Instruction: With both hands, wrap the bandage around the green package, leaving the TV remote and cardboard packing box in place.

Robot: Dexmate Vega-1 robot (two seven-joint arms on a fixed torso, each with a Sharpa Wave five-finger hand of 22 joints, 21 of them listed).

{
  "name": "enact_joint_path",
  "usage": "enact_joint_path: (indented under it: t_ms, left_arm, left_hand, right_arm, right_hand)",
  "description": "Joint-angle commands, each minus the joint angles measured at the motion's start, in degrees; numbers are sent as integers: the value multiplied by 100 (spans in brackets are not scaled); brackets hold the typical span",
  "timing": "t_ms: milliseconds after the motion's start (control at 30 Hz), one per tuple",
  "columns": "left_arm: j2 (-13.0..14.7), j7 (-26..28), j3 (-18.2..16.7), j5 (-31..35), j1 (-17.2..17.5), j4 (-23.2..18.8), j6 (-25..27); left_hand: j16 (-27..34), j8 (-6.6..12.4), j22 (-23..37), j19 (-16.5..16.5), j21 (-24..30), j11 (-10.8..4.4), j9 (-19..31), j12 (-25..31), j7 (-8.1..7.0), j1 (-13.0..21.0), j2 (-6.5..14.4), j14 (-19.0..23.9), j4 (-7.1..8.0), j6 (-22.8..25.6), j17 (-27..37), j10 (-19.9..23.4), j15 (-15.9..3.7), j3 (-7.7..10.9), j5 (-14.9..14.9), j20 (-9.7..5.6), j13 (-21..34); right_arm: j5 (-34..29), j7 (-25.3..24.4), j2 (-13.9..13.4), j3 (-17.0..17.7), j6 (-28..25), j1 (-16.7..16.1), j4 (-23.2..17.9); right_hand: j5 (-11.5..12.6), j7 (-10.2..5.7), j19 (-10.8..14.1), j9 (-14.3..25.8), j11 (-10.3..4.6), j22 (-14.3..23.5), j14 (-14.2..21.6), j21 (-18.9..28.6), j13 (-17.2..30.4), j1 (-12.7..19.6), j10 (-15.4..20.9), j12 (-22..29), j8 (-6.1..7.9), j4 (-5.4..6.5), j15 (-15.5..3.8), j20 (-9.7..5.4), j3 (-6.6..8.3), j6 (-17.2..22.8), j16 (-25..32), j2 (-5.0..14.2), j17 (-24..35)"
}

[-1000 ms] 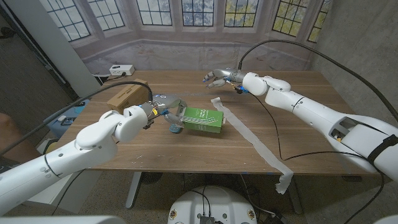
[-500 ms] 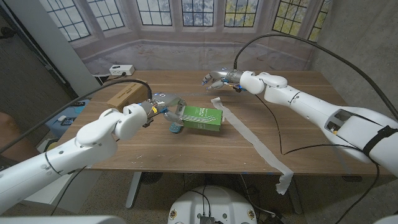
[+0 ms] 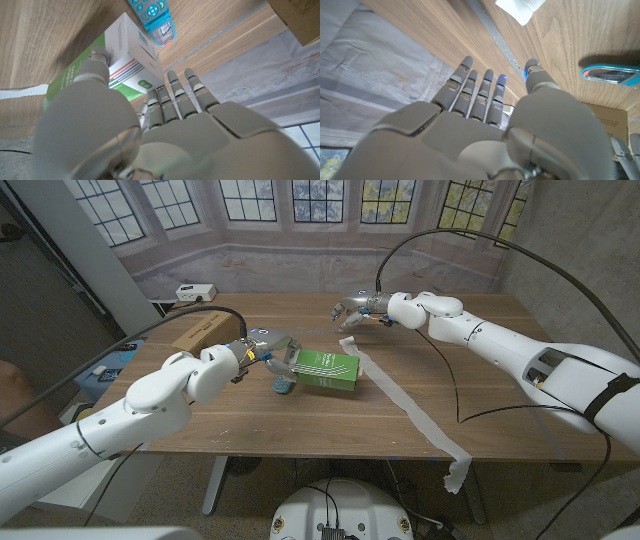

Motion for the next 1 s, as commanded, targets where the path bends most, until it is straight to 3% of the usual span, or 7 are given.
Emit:
enact_joint_path:
  t_ms: [33,600,1000]
  left_arm:
    - [-38,-68,65,57,-65,-38,4]
    - [-95,-73,108,125,-75,-35,-10]
    - [-141,-97,142,141,-126,13,-79]
  left_hand:
    - [-33,213,21,-29,-28,-45,19,41,-161,193,225,33,35,354,28,54,-24,21,32,-41,18]
    - [-42,250,19,-58,-39,-11,22,43,-151,213,241,37,27,364,56,63,-23,12,35,-46,44]
    - [-58,273,18,-65,-41,-17,22,41,-151,214,252,48,30,370,66,63,-34,21,39,-66,60]
  right_arm:
    - [-253,181,-38,-118,-176,35,39]
    - [-356,53,0,-222,-358,-91,151]
    - [-371,-185,185,-336,-370,-51,481]
  right_hand:
    - [38,-20,39,26,-2,20,77,9,33,88,97,45,52,16,-652,-178,-34,112,5,-31,31]
    - [57,-73,209,32,-96,29,348,34,56,279,530,158,138,43,-776,-246,-85,530,76,-78,76]
    - [69,-148,304,33,-181,33,494,45,60,430,712,192,165,38,-868,-282,-92,709,113,-89,96]
